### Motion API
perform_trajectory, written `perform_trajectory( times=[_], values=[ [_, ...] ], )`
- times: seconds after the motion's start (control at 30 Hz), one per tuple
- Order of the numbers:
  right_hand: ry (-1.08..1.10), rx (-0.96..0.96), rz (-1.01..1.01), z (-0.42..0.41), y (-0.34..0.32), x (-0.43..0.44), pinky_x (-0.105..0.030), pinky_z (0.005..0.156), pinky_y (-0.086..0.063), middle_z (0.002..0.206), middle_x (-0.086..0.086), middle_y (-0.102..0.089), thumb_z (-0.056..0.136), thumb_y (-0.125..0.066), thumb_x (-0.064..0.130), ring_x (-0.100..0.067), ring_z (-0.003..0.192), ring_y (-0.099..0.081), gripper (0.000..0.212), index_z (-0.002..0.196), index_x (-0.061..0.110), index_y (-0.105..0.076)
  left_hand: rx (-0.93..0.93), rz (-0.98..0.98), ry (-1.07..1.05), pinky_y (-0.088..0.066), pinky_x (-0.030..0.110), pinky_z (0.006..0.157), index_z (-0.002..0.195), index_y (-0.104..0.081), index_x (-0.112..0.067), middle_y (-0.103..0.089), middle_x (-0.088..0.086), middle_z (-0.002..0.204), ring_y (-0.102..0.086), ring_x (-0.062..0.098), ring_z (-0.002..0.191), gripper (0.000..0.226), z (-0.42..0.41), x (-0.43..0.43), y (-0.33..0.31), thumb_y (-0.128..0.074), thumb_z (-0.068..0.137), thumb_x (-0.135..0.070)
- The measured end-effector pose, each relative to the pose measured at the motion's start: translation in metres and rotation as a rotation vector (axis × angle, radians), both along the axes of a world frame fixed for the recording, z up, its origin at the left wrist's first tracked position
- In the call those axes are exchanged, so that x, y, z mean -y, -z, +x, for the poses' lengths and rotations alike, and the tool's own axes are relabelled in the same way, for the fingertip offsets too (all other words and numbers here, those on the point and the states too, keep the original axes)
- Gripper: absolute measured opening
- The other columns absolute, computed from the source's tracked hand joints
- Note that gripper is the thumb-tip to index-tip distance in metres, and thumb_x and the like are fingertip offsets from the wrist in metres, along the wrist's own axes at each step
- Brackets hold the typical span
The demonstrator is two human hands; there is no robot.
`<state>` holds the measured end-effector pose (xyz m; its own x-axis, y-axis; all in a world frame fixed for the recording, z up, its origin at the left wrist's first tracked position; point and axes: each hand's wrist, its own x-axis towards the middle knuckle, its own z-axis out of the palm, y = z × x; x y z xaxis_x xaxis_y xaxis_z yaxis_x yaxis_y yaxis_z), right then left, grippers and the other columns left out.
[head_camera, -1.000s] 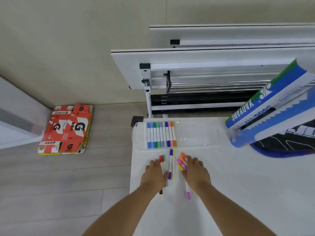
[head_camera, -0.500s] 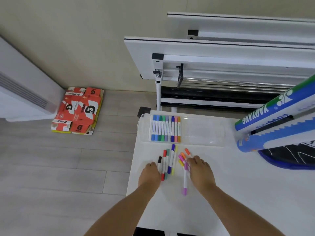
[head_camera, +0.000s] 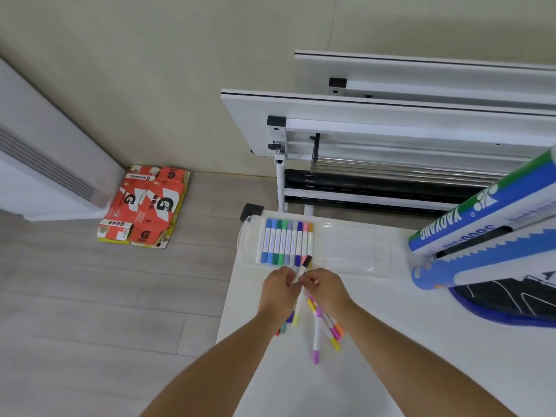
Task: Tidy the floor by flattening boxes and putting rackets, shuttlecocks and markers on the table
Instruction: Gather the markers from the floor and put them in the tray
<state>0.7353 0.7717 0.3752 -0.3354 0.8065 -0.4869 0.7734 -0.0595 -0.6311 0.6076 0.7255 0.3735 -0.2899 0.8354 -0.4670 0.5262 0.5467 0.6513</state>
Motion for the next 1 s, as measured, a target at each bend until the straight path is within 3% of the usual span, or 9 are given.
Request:
perform_trajectory(
  times=[0.13, 0.23, 0.3, 0.37, 0.47, 0.53, 0.63, 0.8, 1.0],
  values=[
    [0.190, -0.094, -0.074, 0.008, -0.006, -0.016, -0.028, 0.069, -0.043, 0.070, 0.001, -0.064, 0.096, -0.055, 0.025, -0.014, 0.068, -0.057, 0.028, 0.071, 0.019, -0.066, 0.102, 0.051, 0.003, -0.046, 0.016, 0.068, 0.086, -0.058, -0.025, -0.063, -0.007, 0.082, -0.060, 0.009, 0.077, 0.014, 0.014, -0.018, -0.002, -0.070, 0.091, -0.032],
    [0.315, -0.093, -0.120, 0.016, -0.001, -0.032, -0.033, 0.069, -0.048, 0.072, -0.007, -0.064, 0.092, -0.055, 0.021, -0.017, 0.067, -0.056, 0.025, 0.075, 0.005, -0.066, 0.098, 0.053, 0.099, -0.051, 0.018, 0.078, 0.098, -0.064, -0.020, -0.066, -0.005, 0.094, -0.063, 0.011, 0.088, 0.014, 0.012, -0.030, 0.005, -0.069, 0.092, -0.032],
    [0.357, -0.071, -0.131, 0.022, 0.004, -0.045, -0.030, 0.061, -0.043, 0.064, -0.003, -0.054, 0.093, -0.053, 0.021, -0.014, 0.061, -0.049, 0.030, 0.066, 0.008, -0.055, -0.018, 0.112, 0.186, -0.049, 0.019, 0.087, 0.103, -0.064, -0.020, -0.064, -0.006, 0.104, -0.061, 0.013, 0.101, 0.013, 0.001, -0.040, 0.014, -0.063, 0.096, -0.031],
    [0.358, -0.032, -0.114, 0.027, 0.010, -0.060, -0.023, 0.055, -0.036, 0.059, 0.001, -0.045, 0.094, -0.050, 0.021, -0.012, 0.057, -0.044, 0.036, 0.060, 0.015, -0.043, -0.254, 0.160, 0.316, -0.044, 0.025, 0.103, 0.119, -0.060, -0.023, -0.058, -0.004, 0.125, -0.052, 0.017, 0.124, 0.022, -0.015, -0.051, 0.027, -0.057, 0.099, -0.033],
    [0.345, 0.041, -0.097, 0.023, 0.025, -0.082, -0.023, 0.054, -0.036, 0.064, -0.003, -0.049, 0.096, -0.046, 0.022, -0.013, 0.058, -0.045, 0.035, 0.063, 0.013, -0.044, -0.546, 0.093, 0.548, -0.020, 0.047, 0.123, 0.154, -0.025, -0.034, -0.015, -0.001, 0.166, -0.006, 0.028, 0.154, 0.054, -0.034, -0.067, 0.050, -0.041, 0.104, -0.045],
    [0.317, 0.089, -0.107, 0.016, 0.034, -0.093, -0.023, 0.055, -0.037, 0.067, -0.003, -0.052, 0.098, -0.045, 0.024, -0.014, 0.061, -0.048, 0.033, 0.067, 0.013, -0.048, -0.616, 0.014, 0.655, -0.005, 0.054, 0.123, 0.158, 0.003, -0.037, 0.015, -0.001, 0.166, 0.019, 0.028, 0.151, 0.062, -0.042, -0.072, 0.064, -0.028, 0.105, -0.050],
    [0.272, 0.143, -0.096, 0.005, 0.044, -0.102, -0.022, 0.055, -0.036, 0.065, 0.001, -0.051, 0.099, -0.045, 0.025, -0.012, 0.061, -0.050, 0.031, 0.071, 0.013, -0.053, -0.635, -0.042, 0.729, 0.004, 0.058, 0.121, 0.152, 0.027, -0.035, 0.037, 0.000, 0.158, 0.036, 0.028, 0.144, 0.065, -0.046, -0.067, 0.076, -0.016, 0.105, -0.049],
    [0.265, 0.236, -0.034, 0.002, 0.051, -0.105, -0.021, 0.050, -0.032, 0.067, 0.002, -0.054, 0.100, -0.046, 0.027, -0.016, 0.066, -0.054, 0.029, 0.078, 0.012, -0.058, -0.636, -0.074, 0.739, 0.011, 0.059, 0.118, 0.146, 0.038, -0.032, 0.048, 0.001, 0.152, 0.042, 0.028, 0.140, 0.065, -0.045, -0.066, 0.077, -0.009, 0.105, -0.048],
    [0.254, 0.316, -0.017, 0.005, 0.054, -0.106, -0.023, 0.057, -0.042, 0.075, 0.000, -0.063, 0.099, -0.049, 0.030, -0.016, 0.070, -0.060, 0.028, 0.082, 0.014, -0.064, -0.603, -0.117, 0.745, 0.016, 0.058, 0.117, 0.145, 0.040, -0.033, 0.049, 0.000, 0.151, 0.045, 0.027, 0.138, 0.065, -0.046, -0.068, 0.076, -0.008, 0.105, -0.049]
  ],
)
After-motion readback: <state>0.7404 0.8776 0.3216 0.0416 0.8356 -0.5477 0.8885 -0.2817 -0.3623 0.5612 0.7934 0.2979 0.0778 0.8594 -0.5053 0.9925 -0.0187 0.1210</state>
